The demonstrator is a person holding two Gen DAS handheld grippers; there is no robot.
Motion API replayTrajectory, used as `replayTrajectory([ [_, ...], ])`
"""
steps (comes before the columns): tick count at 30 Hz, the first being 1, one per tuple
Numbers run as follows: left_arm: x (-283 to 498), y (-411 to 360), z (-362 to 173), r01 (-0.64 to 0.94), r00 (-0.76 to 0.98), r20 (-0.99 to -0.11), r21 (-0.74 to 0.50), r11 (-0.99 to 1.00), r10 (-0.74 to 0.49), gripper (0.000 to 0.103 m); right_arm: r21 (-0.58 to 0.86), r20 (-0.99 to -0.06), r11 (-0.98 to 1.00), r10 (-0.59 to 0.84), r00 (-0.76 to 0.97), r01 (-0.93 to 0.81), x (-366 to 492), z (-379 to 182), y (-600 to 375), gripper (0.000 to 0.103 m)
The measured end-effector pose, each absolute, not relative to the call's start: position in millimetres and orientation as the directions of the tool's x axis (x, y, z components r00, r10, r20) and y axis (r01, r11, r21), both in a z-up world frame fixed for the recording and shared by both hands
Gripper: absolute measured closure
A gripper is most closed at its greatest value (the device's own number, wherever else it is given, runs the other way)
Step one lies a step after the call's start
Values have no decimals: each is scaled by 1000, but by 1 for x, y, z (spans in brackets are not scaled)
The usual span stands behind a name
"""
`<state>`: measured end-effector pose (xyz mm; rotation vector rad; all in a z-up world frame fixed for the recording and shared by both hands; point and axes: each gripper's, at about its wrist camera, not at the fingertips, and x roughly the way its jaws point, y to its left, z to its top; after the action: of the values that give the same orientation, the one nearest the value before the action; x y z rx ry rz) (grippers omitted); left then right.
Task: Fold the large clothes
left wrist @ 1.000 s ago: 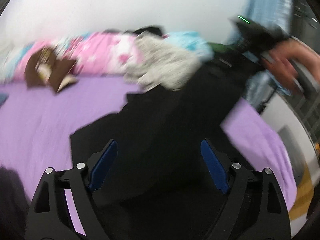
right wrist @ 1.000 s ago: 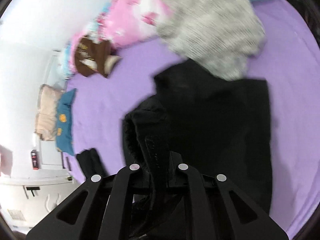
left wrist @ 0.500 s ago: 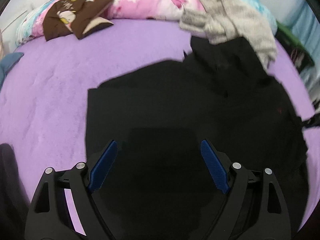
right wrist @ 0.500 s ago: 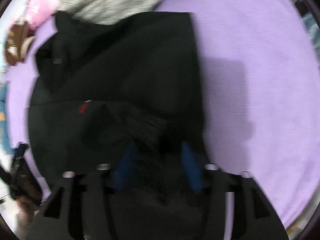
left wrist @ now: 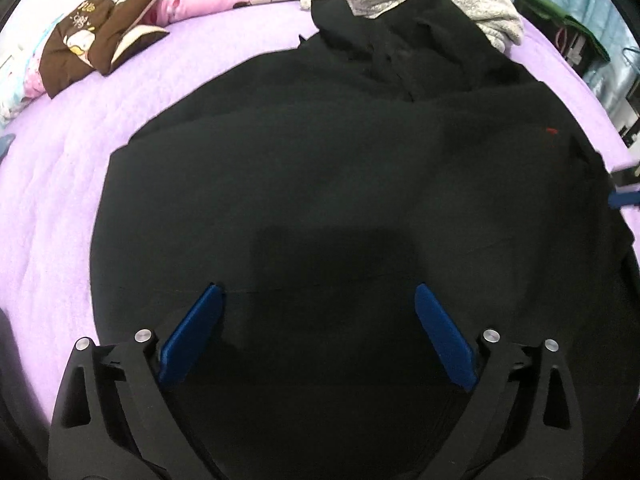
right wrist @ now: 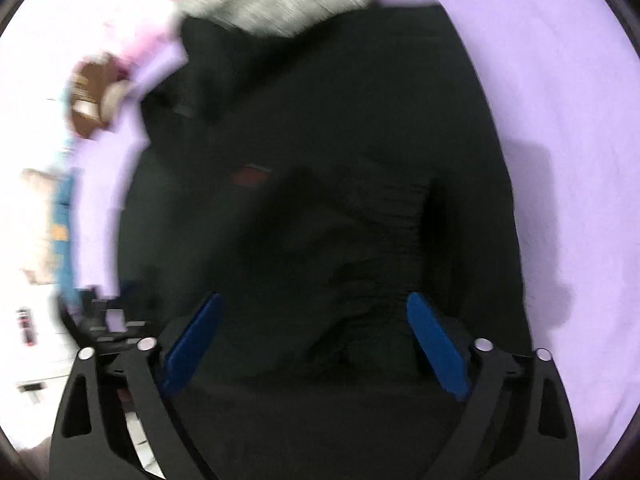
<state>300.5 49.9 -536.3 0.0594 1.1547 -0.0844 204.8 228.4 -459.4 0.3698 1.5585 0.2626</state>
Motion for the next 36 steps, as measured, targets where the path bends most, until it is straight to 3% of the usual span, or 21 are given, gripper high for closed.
replayTrajectory([
  [4, 304, 49, -554, 98, 380, -924, -13, 995, -50, 6, 365, -929, 930, 367, -43, 47, 204, -484, 227, 20],
  [7, 304, 47, -558, 99, 380, -924, -11, 995, -48, 6, 312, -948, 949, 308, -80, -37, 206, -482, 243, 12],
  [10, 307, 49, -553, 89, 358, -932, -22, 996, -53, 6, 308, -950, 951, 305, -65, -42, 204, -471, 244, 11],
  [15, 290, 80, -516, 6, 343, -921, -192, 981, -183, 6, 392, -919, 918, 394, 28, -57, 173, -422, 218, 12],
  [18, 256, 111, -495, -52, 339, -903, -300, 953, -265, 6, 421, -905, 905, 423, 37, -58, 139, -401, 187, 12],
  [25, 145, 181, -469, -179, 343, -888, -381, 907, -305, 6, 362, -932, 929, 361, -31, -81, 30, -394, 118, 12],
  [31, 64, 216, -486, -273, 293, -847, -519, 810, -443, 6, 361, -929, 919, 339, -145, -161, -41, -405, 73, 12],
  [36, 24, 204, -509, -203, 223, -834, -546, 813, -504, 6, 382, -914, 909, 344, -217, -168, -69, -421, 49, 17],
])
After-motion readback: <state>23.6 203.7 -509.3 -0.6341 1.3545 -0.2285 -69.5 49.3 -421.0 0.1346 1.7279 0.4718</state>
